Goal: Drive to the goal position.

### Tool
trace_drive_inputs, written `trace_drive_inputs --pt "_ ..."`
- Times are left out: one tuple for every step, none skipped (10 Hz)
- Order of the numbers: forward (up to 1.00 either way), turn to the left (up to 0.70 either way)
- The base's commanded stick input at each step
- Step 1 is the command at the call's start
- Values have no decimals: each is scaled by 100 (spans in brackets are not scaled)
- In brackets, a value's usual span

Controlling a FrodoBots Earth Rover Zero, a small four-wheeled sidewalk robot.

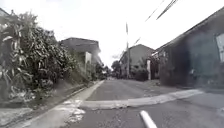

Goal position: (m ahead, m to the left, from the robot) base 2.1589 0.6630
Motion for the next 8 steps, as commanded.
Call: trace_drive_inputs --pt "50 -34" --pt "50 -46" --pt "50 -50" --pt "50 -39" --pt "50 -18" --pt "50 0" --pt "50 0" --pt "50 0"
